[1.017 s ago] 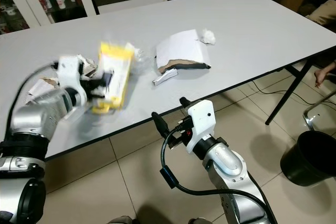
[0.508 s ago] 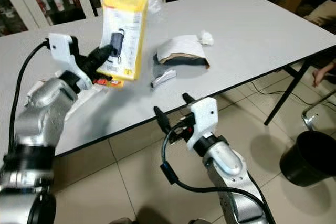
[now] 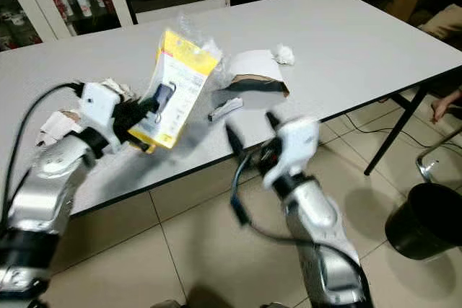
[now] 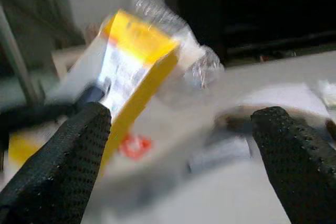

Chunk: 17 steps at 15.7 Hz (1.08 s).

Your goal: Picking trash to rubbish bin

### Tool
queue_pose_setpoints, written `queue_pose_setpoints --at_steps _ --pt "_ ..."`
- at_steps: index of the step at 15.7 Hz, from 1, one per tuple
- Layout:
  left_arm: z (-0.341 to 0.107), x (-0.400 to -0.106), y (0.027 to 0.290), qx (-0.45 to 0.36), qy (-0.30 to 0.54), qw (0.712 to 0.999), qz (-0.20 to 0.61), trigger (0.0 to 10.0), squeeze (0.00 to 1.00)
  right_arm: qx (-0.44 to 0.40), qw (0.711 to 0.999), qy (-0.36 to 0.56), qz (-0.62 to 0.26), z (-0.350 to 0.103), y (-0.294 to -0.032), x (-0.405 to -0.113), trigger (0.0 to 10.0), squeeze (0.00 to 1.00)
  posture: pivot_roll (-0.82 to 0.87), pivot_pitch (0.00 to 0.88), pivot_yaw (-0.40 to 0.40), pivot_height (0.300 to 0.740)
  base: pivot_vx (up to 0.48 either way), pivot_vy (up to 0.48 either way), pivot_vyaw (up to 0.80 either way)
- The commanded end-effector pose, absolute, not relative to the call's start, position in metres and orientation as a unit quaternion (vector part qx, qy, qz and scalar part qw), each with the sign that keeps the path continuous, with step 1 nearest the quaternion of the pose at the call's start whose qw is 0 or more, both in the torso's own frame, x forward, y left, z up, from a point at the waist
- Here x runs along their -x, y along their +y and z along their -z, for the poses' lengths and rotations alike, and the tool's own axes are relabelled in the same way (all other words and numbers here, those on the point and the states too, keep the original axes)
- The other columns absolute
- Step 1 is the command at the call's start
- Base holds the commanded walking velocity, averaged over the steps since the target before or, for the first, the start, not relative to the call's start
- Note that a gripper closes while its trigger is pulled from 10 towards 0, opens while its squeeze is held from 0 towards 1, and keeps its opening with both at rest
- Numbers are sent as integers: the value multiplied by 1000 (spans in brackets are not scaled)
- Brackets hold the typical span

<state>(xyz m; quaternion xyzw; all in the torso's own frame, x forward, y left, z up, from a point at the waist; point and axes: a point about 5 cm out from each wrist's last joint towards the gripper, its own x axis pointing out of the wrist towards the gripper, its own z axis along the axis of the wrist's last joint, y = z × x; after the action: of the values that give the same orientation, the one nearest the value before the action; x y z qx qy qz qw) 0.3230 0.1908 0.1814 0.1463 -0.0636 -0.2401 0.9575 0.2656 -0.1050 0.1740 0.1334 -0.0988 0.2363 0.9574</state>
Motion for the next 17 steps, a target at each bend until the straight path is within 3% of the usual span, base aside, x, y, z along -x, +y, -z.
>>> queue_pose_setpoints --at_steps 1,4,10,13,14,17 --pt "-192 -318 194 -174 -97 949 246 0 0 -167 952 -109 -232 -180 -109 -268 10000 1000 -58 18 34 740 0 0 0" --pt "-197 -300 196 -267 -166 909 274 0 0 -279 918 -117 -255 -199 -117 -281 10000 1000 -48 25 15 740 0 0 0" --pt "-204 -288 189 -211 -218 909 286 0 0 -469 825 -103 -298 -212 -124 -287 10000 1000 -41 29 -3 740 0 0 0" --pt "-207 -284 179 -188 -238 906 297 0 0 -529 808 -85 -246 -204 -132 -300 10000 1000 -40 31 -5 740 0 0 0" --pt "-208 -282 176 -183 -242 903 304 0 0 -574 782 -75 -230 -197 -136 -306 10000 0 -36 31 -3 740 0 0 0" --pt "-205 -279 172 -177 -234 901 320 0 0 -631 734 -87 -237 -201 -135 -311 10000 0 -30 32 -2 740 0 0 0"
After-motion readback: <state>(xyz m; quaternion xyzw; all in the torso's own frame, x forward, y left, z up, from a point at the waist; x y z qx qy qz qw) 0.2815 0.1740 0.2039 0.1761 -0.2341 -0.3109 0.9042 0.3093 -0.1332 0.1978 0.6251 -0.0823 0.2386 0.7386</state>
